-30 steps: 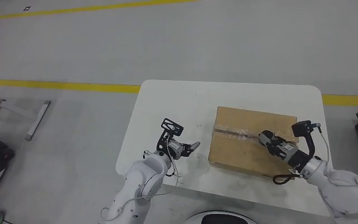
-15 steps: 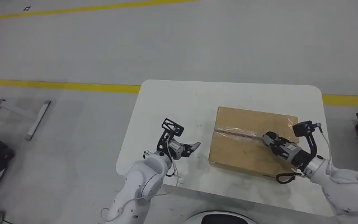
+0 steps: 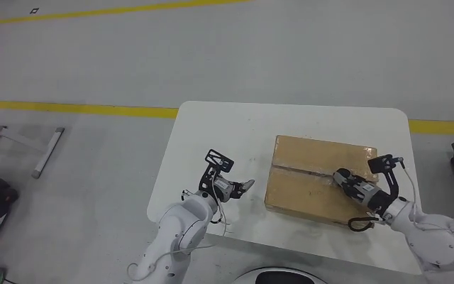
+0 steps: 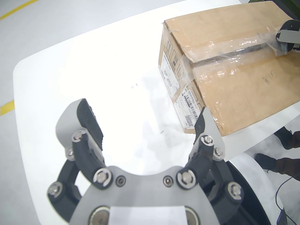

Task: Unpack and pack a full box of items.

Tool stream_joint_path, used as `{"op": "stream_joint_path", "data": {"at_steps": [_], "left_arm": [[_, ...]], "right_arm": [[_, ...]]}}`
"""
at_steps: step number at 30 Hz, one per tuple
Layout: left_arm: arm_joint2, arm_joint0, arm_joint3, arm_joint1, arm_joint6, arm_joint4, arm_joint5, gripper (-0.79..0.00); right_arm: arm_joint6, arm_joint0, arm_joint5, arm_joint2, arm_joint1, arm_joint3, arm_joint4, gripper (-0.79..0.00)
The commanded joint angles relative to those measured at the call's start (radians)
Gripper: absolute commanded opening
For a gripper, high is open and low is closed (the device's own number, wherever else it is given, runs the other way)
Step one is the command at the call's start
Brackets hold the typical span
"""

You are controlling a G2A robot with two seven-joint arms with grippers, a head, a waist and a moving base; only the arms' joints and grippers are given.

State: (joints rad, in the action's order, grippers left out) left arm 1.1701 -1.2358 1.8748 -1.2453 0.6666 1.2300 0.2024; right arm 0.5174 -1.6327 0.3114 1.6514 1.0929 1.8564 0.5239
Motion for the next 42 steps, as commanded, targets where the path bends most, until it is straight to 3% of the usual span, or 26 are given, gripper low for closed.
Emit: {"op": "stream_joint_path", "data": {"at_steps": [1, 14, 24, 30, 32, 33, 35, 42], "left_arm": [[0.0, 0.0, 0.0, 0.0, 0.0, 0.0, 0.0, 0.0], [-0.008, -0.001, 0.007, -0.001, -0.035, -0.003, 0.007, 0.0], [-0.055, 0.038, -0.008, -0.014, -0.071, -0.061, -0.001, 0.0], [-0.082, 0.083, -0.002, -0.021, -0.06, -0.146, 0.042, 0.0], [-0.096, 0.099, -0.004, -0.024, -0.057, -0.165, 0.057, -0.268], [-0.105, 0.106, -0.004, -0.026, -0.057, -0.173, 0.064, -0.502], [-0.124, 0.12, -0.014, -0.029, -0.056, -0.18, 0.069, -0.785], [-0.204, 0.169, -0.082, -0.046, -0.071, -0.191, 0.081, -0.785]], "right_arm": [[-0.001, 0.004, -0.001, -0.004, 0.0, -0.004, 0.003, -0.785], [-0.011, -0.011, 0.005, 0.021, -0.004, 0.033, -0.031, -0.785], [-0.002, -0.035, 0.015, 0.047, -0.008, 0.059, -0.034, -0.785], [-0.004, -0.029, 0.013, 0.041, -0.01, 0.047, -0.024, -0.785], [-0.004, -0.027, 0.012, 0.039, -0.01, 0.046, -0.023, -0.785], [-0.004, -0.027, 0.012, 0.039, -0.01, 0.046, -0.021, -0.785], [-0.007, -0.03, 0.011, 0.038, -0.01, 0.048, -0.02, -0.785], [-0.016, -0.041, 0.006, 0.042, -0.011, 0.052, -0.016, -0.785]]}}
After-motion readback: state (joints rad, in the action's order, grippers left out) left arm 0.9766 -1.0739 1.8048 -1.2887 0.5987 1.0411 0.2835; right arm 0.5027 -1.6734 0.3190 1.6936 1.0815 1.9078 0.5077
